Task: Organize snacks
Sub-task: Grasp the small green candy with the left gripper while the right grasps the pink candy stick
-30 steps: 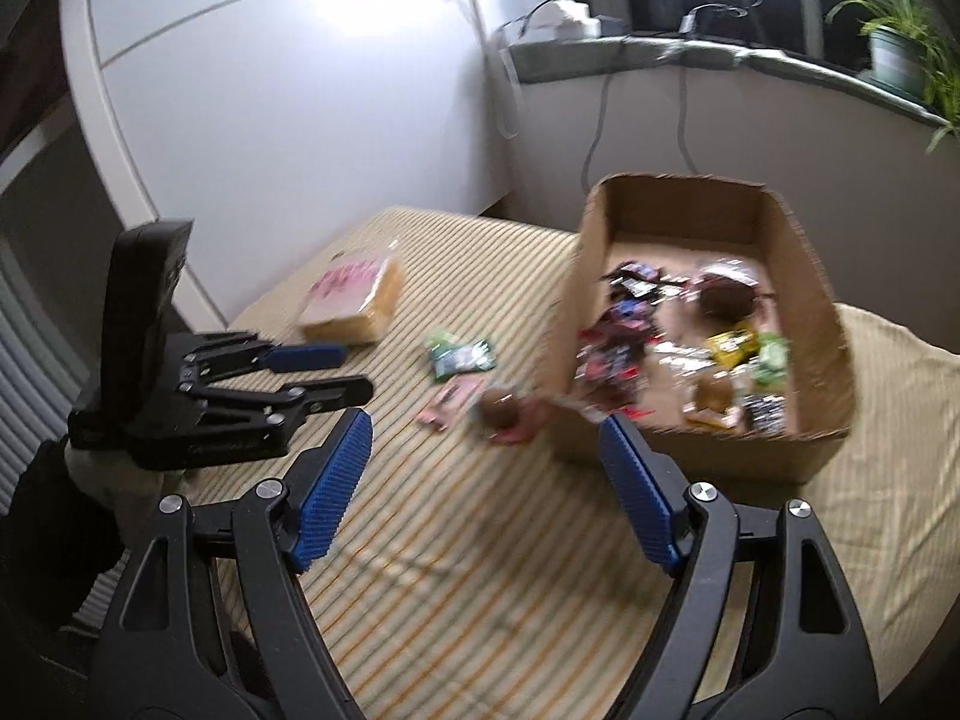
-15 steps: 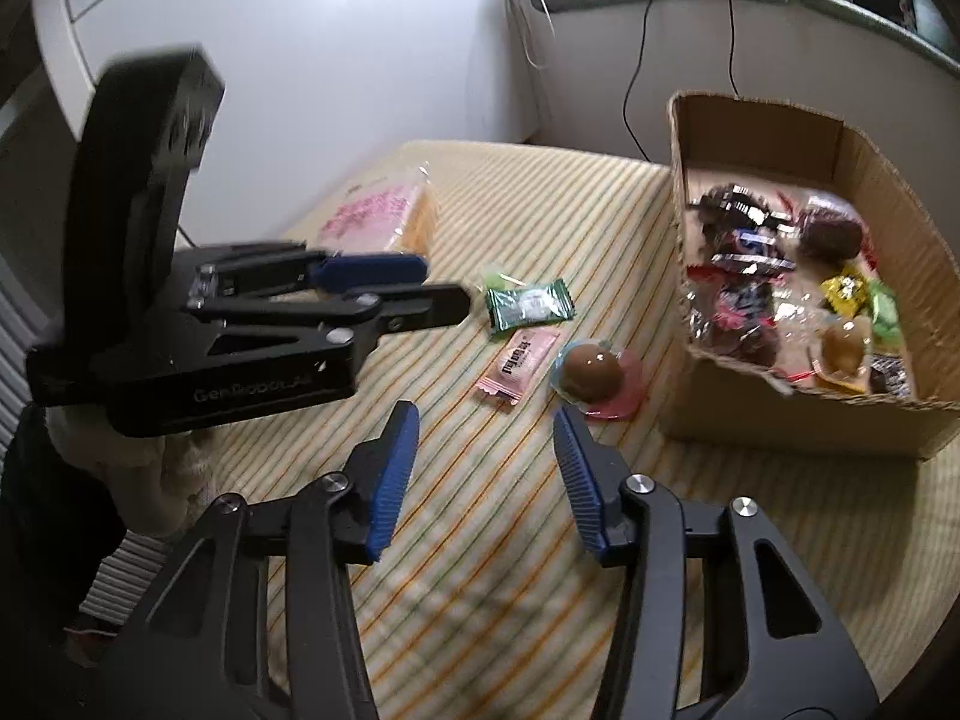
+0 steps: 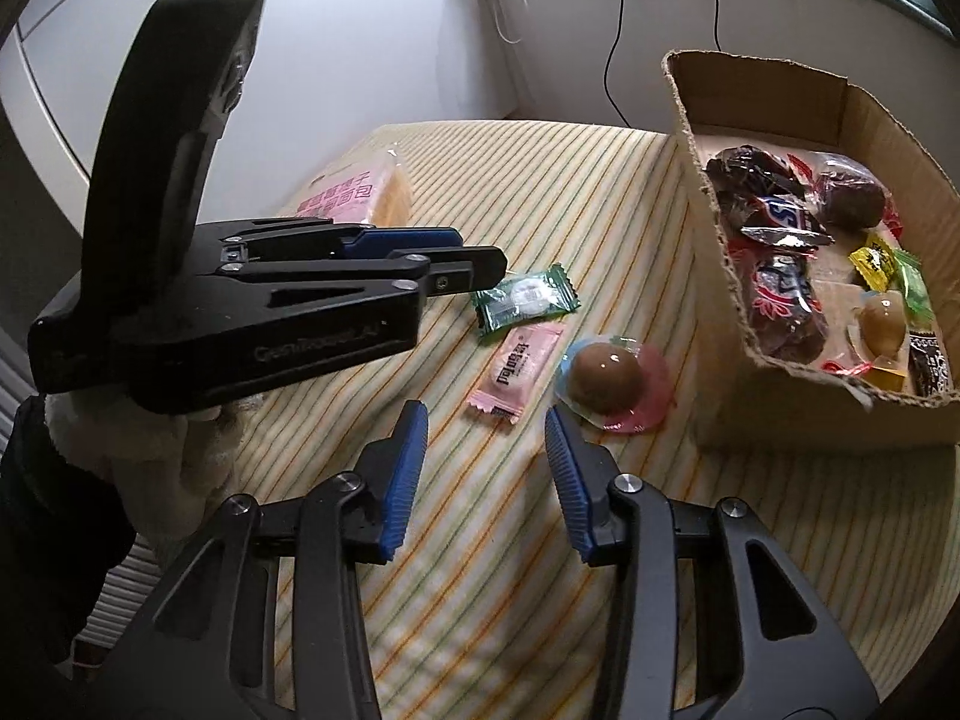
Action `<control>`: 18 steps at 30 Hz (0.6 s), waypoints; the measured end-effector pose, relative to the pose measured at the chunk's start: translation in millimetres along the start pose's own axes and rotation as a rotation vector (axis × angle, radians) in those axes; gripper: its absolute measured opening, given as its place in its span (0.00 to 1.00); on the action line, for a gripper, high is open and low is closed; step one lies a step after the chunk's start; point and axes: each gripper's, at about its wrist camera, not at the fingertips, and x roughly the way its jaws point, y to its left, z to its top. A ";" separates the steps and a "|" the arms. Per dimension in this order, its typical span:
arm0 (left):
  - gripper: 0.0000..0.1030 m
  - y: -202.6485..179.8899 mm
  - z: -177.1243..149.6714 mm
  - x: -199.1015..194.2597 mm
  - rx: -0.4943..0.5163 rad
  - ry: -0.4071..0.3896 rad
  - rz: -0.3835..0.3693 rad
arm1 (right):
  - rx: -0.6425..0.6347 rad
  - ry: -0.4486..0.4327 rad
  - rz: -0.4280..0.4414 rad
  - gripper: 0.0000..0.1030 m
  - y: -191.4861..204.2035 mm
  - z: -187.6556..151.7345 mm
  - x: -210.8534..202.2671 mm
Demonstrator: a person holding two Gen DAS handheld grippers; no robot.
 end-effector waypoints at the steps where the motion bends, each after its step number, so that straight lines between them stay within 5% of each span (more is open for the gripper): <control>1: 0.22 0.0 0.6 1.2 0.002 0.000 0.000 | 0.001 0.000 -0.006 0.42 0.9 1.1 2.0; 18: 0.21 -8.1 -3.3 9.6 0.129 0.029 0.057 | -0.034 0.005 -0.095 0.36 19.8 13.8 31.9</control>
